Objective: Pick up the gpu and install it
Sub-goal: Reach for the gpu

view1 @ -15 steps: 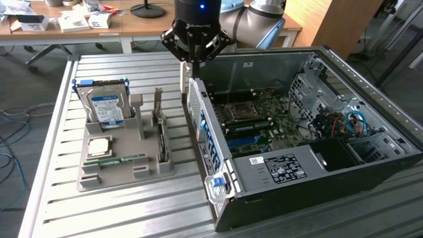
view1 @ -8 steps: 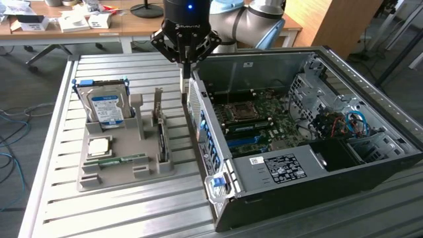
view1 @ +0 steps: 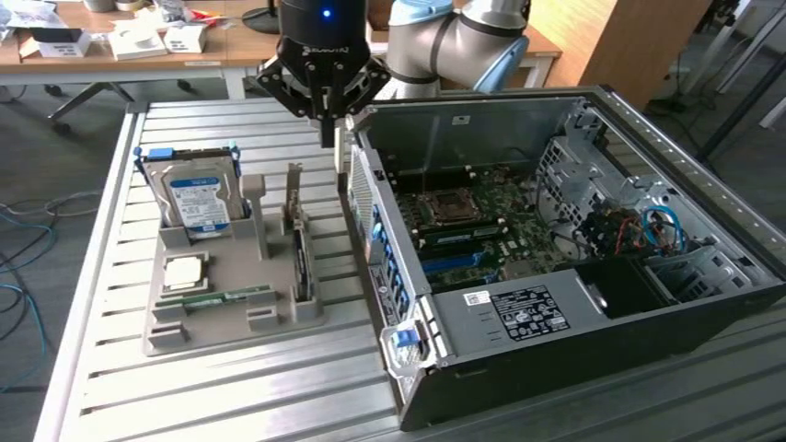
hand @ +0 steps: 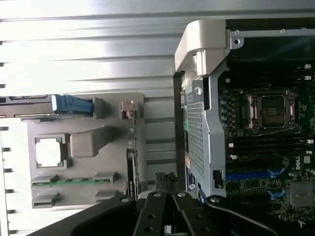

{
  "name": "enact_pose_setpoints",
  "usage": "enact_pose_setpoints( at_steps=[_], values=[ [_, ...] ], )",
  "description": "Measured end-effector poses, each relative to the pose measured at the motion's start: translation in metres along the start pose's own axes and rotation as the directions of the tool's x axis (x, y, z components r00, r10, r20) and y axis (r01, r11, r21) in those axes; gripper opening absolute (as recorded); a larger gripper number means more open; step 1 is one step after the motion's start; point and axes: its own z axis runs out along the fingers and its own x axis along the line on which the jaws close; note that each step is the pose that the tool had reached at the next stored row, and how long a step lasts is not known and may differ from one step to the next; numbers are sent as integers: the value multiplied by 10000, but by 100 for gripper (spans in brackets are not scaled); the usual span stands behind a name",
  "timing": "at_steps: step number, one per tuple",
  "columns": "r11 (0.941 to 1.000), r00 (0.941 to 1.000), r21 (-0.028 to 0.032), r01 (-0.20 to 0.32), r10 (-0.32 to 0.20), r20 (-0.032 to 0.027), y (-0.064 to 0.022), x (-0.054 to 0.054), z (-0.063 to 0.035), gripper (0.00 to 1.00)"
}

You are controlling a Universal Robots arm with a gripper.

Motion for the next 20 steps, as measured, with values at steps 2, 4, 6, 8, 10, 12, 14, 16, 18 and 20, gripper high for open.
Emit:
enact_pose_setpoints(
  at_steps=[2,4,6,8,10,12,14,16,18,20],
  values=[
    [10000,10000,1,-1,1,0,1,46,3,11],
    [10000,10000,2,0,0,0,1,92,6,11],
    [10000,10000,3,1,-1,1,2,136,10,11],
    [10000,10000,5,0,0,1,2,178,13,11],
    [10000,10000,6,0,0,0,1,211,16,11],
    [10000,10000,7,0,0,-1,1,241,19,11],
    [10000,10000,9,1,-1,-2,0,273,22,11],
    [10000,10000,10,1,-1,-2,0,308,25,11],
    [10000,10000,10,0,0,-1,0,322,26,11],
    [10000,10000,10,2,-2,-2,0,322,26,11]
  ],
)
